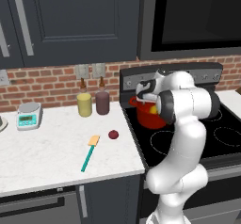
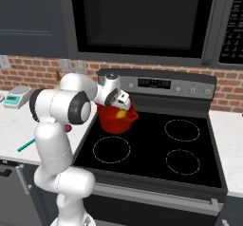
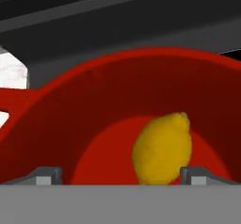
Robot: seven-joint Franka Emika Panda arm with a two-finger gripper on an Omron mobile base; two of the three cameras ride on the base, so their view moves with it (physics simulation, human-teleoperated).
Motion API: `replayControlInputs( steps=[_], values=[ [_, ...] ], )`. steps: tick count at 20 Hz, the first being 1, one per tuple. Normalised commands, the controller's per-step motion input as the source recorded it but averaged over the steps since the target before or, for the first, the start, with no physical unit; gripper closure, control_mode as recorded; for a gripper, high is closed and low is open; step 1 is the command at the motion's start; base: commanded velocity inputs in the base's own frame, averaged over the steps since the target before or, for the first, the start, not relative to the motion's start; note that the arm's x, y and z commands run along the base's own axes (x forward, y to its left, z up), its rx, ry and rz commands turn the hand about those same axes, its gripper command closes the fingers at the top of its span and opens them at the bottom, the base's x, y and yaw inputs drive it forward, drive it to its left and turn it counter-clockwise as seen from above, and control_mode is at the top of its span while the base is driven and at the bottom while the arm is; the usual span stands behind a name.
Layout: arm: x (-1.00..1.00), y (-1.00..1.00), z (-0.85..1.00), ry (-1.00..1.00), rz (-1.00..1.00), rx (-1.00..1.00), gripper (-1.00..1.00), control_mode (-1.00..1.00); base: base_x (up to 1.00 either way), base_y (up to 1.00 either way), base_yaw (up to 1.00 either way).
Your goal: Put the lemon and tomato in the pot. Retrieve the spatula and lightly stir the vegetables in the pot.
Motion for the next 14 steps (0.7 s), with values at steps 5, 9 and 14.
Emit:
replayControlInputs(
  steps=[5,9,14],
  values=[
    [-0.49,0.00,0.00,-0.13,0.00,0.00,-1.00,-1.00,0.00,0.00,0.00],
    [-0.57,0.00,0.00,-0.14,0.00,0.00,-1.00,-1.00,0.00,0.00,0.00],
    [-0.28,0.00,0.25,-0.18,0.00,0.00,-1.00,-1.00,0.00,0.00,0.00]
  ],
)
